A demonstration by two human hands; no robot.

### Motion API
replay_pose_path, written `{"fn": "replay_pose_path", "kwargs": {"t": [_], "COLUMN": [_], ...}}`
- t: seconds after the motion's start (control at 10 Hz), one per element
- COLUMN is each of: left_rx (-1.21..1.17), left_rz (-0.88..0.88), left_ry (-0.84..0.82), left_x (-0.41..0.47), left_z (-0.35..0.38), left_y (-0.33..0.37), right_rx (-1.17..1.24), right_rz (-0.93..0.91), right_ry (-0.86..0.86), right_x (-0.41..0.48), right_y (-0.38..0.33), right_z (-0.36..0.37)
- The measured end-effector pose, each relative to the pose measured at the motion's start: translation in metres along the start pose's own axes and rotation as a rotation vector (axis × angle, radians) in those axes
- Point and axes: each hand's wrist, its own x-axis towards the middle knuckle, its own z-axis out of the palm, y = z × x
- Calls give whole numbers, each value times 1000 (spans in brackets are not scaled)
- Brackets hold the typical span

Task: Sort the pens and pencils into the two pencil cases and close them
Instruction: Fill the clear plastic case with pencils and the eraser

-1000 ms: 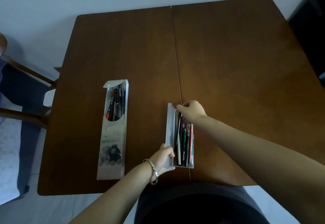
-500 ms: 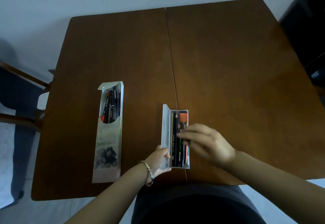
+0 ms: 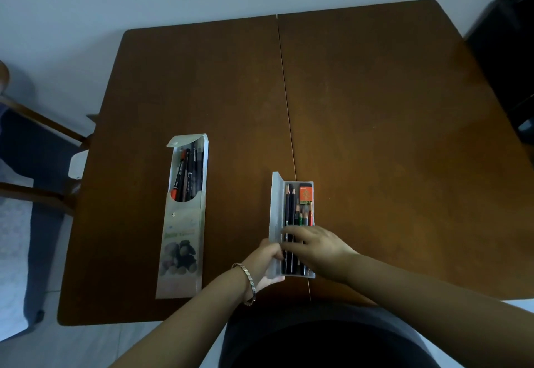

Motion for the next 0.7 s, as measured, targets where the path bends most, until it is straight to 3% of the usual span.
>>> {"fn": "replay_pose_path", "kwargs": {"t": [0.1, 0.2, 0.3, 0.4, 0.5, 0.6, 0.7], "left_rx": [12, -65, -87, -137, -101, 27, 440], "left_rz": [96, 116, 7, -21, 33, 129, 291], "left_ry": [-37, -71, -92, -85, -115, -183, -47], "left_x": [-26, -32, -26, -28, -28, -25, -22], "left_z": [-4, -9, -5, -3, -10, -13, -11], "left_y": [1, -8, 2, 1, -8, -19, -19], "right_rx": [-162, -224, -201, -133, 182, 619, 889], "right_rz": [169, 314, 382, 421, 616, 833, 947], "right_ry": [68, -62, -140, 1, 309, 294, 252], "right_x": [9, 18, 18, 15, 6, -11, -13], "right_y": [7, 4, -2, -3, -2, 5, 15], "right_z": [11, 21, 30, 28, 25, 13, 5]}}
